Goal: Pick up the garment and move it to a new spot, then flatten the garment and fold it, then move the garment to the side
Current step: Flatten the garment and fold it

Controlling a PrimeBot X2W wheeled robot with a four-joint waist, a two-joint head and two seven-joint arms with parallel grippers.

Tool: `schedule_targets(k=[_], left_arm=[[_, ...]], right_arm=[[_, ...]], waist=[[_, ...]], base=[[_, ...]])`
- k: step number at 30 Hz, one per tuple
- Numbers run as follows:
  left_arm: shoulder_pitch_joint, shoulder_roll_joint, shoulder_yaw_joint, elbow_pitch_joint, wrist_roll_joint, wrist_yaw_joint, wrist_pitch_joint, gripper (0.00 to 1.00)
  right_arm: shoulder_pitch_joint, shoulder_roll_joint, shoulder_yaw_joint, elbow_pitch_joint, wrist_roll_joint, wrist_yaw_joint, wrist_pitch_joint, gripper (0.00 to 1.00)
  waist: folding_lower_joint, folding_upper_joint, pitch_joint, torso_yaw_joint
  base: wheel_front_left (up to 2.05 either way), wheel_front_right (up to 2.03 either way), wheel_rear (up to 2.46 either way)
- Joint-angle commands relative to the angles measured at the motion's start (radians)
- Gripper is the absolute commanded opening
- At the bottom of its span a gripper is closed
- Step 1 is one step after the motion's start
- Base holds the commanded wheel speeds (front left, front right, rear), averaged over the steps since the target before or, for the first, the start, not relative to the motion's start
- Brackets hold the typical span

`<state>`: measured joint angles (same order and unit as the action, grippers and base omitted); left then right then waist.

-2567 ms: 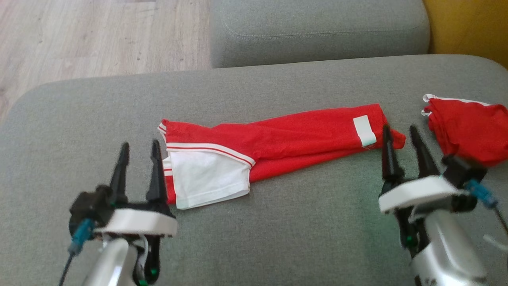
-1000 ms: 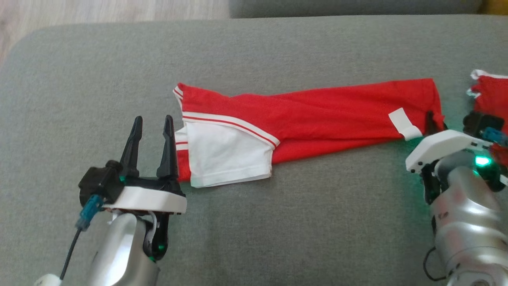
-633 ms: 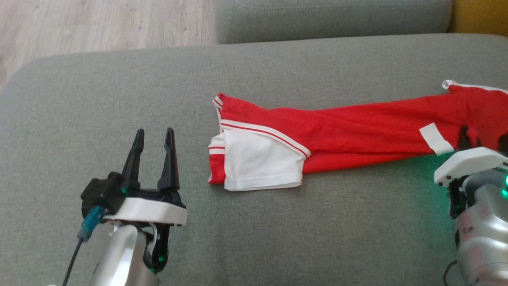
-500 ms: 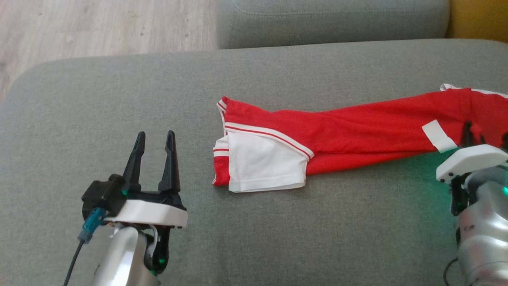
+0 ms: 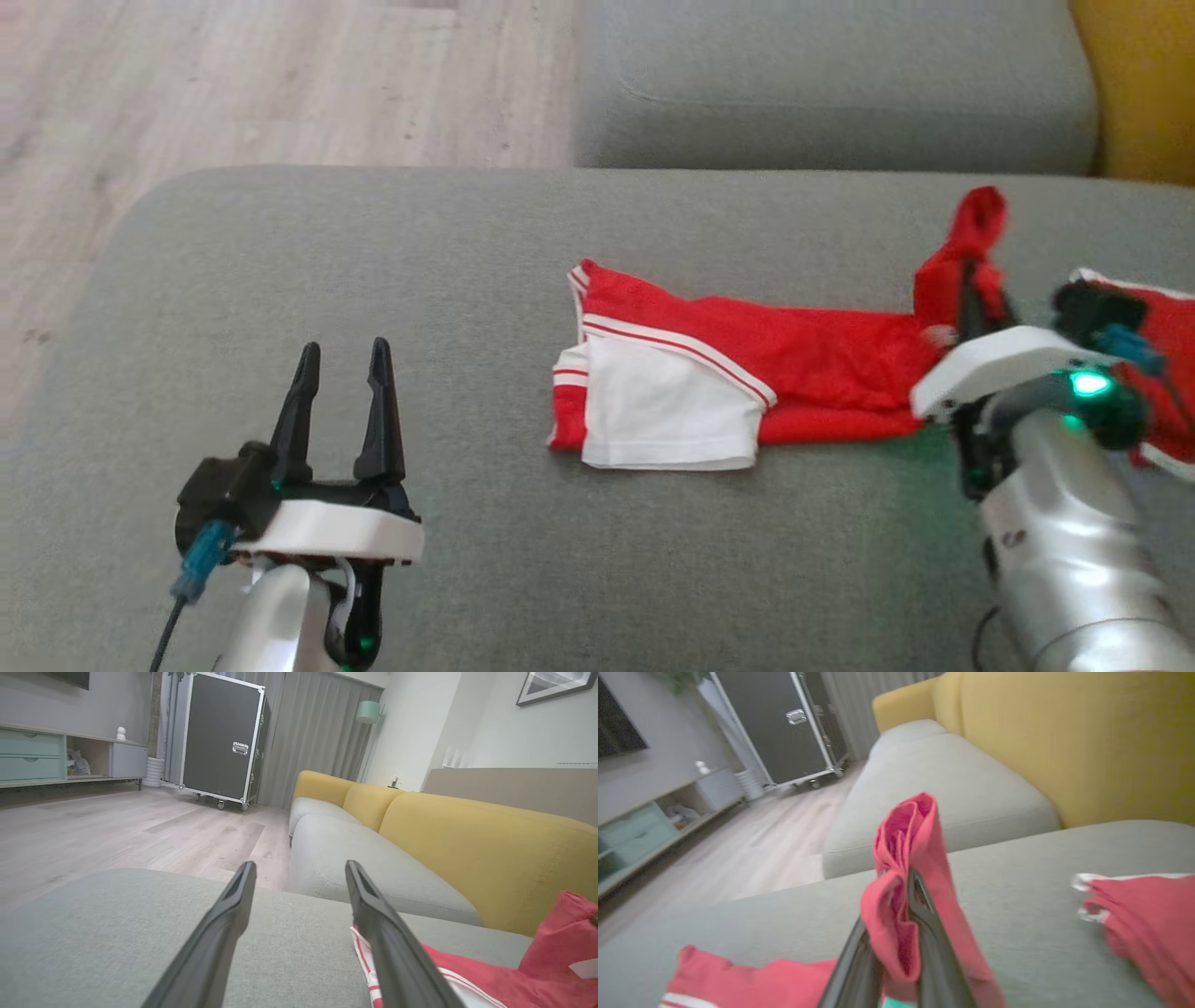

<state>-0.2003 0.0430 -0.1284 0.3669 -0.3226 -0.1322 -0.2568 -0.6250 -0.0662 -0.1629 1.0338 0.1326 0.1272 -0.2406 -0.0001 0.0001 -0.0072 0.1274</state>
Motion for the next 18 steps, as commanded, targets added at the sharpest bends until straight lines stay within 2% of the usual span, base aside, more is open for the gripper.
schedule_targets(k=[1,4,8,13,18], left_arm=[[-0.027,0.008,0.034,-0.037,0.013,0.002,-0.005,1.00],[-0.025,0.010,0.031,-0.035,0.016,0.002,-0.005,1.00],[-0.028,0.013,0.017,-0.030,0.015,0.002,-0.005,1.00],[-0.042,0.014,-0.008,-0.024,0.012,0.002,-0.005,1.00],[-0.061,0.013,-0.024,-0.020,0.008,0.002,-0.005,1.00]], right_arm=[[-0.027,0.015,0.112,-0.028,0.093,0.003,-0.006,0.00],[-0.006,0.016,0.285,-0.060,0.234,0.003,0.007,0.00],[0.016,0.016,0.451,-0.095,0.359,0.003,0.011,0.00],[0.025,0.016,0.609,-0.104,0.485,0.003,0.012,0.00],[0.013,0.016,0.717,-0.080,0.562,0.003,0.000,0.00]], waist=[[0.0001,-0.0001,-0.024,0.041],[0.0001,-0.0001,-0.031,0.074],[0.0001,-0.0001,-0.032,0.119],[0.0001,-0.0001,-0.016,0.173],[0.0001,-0.0001,0.011,0.211]], base=[[0.00,0.00,0.00],[0.00,0.00,0.00],[0.00,0.00,0.00],[0.00,0.00,0.00],[0.00,0.00,0.00]])
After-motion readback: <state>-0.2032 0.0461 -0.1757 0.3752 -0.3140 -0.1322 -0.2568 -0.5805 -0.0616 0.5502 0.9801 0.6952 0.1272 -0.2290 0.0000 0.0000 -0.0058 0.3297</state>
